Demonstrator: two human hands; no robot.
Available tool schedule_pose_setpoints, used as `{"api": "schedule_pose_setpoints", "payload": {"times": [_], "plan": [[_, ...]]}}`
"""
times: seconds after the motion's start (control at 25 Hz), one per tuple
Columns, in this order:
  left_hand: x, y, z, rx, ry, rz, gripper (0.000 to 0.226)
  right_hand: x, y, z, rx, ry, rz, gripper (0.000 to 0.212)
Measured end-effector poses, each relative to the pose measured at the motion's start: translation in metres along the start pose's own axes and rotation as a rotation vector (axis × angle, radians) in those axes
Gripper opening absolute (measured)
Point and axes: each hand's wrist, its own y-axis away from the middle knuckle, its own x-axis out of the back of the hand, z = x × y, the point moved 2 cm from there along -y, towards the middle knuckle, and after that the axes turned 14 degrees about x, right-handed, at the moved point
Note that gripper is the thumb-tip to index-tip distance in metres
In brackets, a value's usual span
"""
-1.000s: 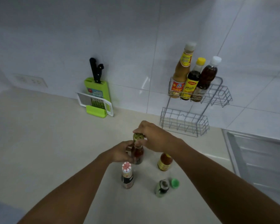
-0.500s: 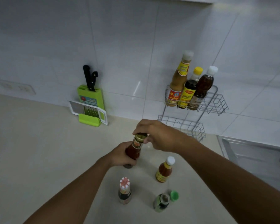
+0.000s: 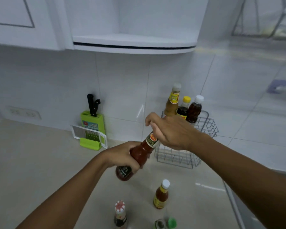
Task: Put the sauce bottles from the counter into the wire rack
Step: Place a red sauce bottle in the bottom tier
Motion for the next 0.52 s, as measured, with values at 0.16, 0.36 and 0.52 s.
{"api": "schedule_pose_setpoints", "payload": {"times": [0.16, 0.36, 0.52], "plan": [[-0.017, -0.005, 0.027, -0.007, -0.049, 0.42, 0.046, 0.007, 0.003, 0.026, -0.434, -0.194, -0.028, 0.036], [-0.04, -0.01, 0.051, 0.003, -0.151, 0.622, 0.045, 0.018, 0.022, 0.043, -0.534, -0.315, 0.033, 0.047], [-0.026, -0.008, 0.063, 0.014, -0.003, -0.021, 0.047, 0.031, 0.041, 0.037, -0.336, -0.286, 0.068, 0.043]]}}
